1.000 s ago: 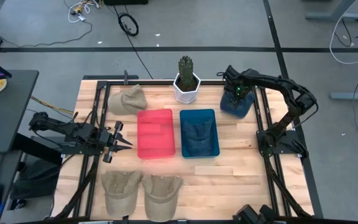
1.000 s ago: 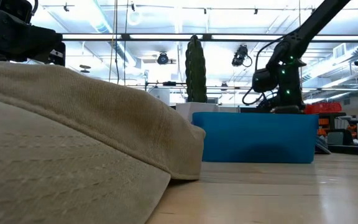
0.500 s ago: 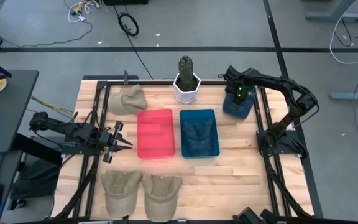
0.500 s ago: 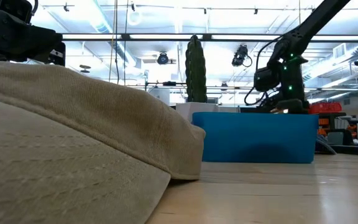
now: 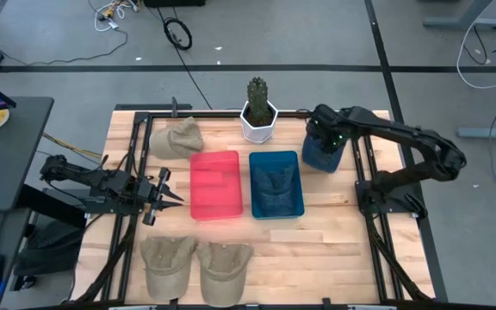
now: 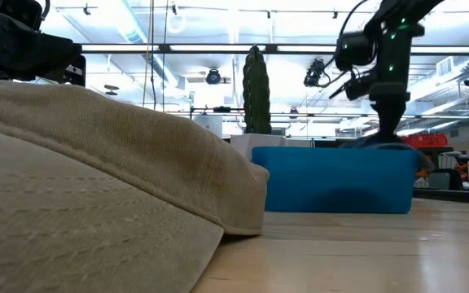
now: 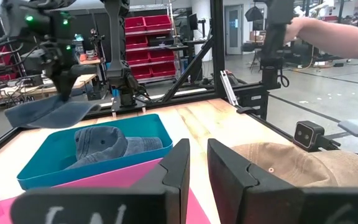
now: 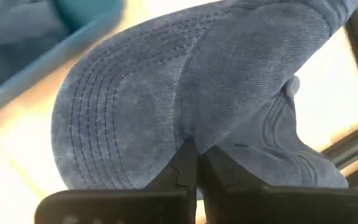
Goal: Pick & Place hat
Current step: Put the gray cap into the blue bin
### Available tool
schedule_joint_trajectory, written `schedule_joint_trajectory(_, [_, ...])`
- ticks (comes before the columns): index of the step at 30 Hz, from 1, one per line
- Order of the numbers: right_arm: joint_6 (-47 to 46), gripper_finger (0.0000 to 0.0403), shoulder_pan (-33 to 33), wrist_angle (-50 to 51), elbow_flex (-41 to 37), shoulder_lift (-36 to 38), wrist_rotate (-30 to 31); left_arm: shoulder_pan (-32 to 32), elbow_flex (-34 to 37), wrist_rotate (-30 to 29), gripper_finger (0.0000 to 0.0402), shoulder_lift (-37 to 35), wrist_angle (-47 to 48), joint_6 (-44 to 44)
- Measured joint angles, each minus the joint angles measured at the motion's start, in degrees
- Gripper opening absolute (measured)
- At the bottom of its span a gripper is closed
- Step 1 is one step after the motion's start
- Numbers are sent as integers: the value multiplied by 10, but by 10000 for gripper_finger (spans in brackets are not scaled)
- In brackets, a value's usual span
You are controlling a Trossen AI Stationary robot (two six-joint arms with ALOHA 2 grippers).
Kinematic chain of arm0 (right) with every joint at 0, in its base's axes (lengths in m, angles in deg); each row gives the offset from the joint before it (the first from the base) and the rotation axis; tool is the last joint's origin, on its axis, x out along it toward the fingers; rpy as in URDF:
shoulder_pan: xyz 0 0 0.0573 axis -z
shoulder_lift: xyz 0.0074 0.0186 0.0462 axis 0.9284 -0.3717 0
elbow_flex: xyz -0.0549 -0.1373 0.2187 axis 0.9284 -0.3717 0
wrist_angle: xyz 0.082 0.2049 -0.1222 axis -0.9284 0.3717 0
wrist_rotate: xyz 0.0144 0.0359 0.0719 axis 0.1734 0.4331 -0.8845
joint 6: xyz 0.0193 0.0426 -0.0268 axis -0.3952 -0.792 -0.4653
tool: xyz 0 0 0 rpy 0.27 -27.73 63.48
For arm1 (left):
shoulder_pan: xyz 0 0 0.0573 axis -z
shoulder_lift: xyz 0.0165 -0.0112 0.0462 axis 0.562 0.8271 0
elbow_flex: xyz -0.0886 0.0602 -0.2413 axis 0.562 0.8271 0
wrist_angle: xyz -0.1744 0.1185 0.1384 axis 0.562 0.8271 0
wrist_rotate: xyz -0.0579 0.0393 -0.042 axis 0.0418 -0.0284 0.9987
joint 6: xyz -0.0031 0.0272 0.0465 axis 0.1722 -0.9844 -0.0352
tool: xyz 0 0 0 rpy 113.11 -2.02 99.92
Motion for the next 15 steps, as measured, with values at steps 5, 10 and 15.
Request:
schedule_joint_trajectory(5, [-49, 2, -71, 35, 30, -3, -1, 0, 0, 0, 60, 0, 0, 0])
schedule_joint_trajectory(10, [-88, 2, -146, 33, 101, -14, -6, 0, 0, 0, 60, 0, 0, 0])
schedule_joint_trajectory(15, [-107, 2, -202, 20, 165, -39, -5, 0, 0, 0, 60, 0, 0, 0])
